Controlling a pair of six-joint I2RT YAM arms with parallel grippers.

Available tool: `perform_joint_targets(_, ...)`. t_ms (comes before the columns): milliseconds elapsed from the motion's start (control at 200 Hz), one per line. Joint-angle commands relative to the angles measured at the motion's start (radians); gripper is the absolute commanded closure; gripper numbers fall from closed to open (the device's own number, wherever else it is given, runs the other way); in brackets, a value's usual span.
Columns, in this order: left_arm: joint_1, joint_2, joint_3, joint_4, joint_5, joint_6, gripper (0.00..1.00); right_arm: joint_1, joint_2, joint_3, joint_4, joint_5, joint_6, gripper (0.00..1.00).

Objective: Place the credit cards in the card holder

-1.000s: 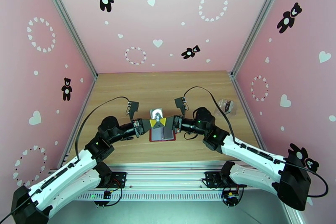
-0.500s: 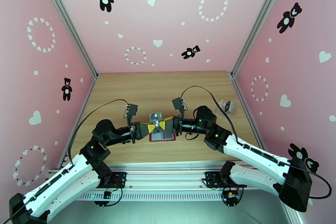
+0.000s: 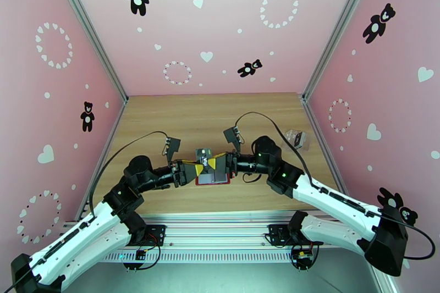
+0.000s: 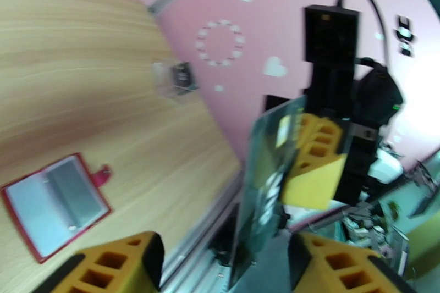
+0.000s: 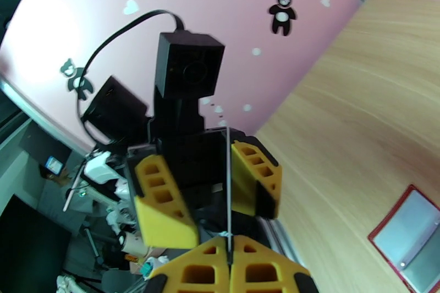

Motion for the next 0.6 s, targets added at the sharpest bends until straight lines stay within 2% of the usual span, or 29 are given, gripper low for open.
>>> perform_joint_targets(0,0.044,0.083,0.039,-0.216,-0.217,0.021,0.33,-0.039,0.113,0.04,-0.202,0.078,-0.003,1.0)
perform_joint_targets(120,0.071,0.243,0.016,-0.163,-0.128,-0.001,0.4,-0.057,0.261,0.054,-0.325,0.127,0.031,1.0)
perform_joint_targets(250,0.069,0.394,-0.013,-0.071,-0.069,-0.023,0.52,-0.061,0.402,0.02,-0.269,0.095,0.094,1.0)
perform_joint_targets(360,0.064,0.485,-0.02,-0.019,-0.062,-0.027,0.6,-0.061,0.462,0.009,-0.237,0.095,0.112,1.0)
perform_joint_targets(596,0.06,0.66,-0.001,0.057,-0.047,-0.033,0.66,-0.086,0.504,0.012,-0.262,0.127,0.116,1.0)
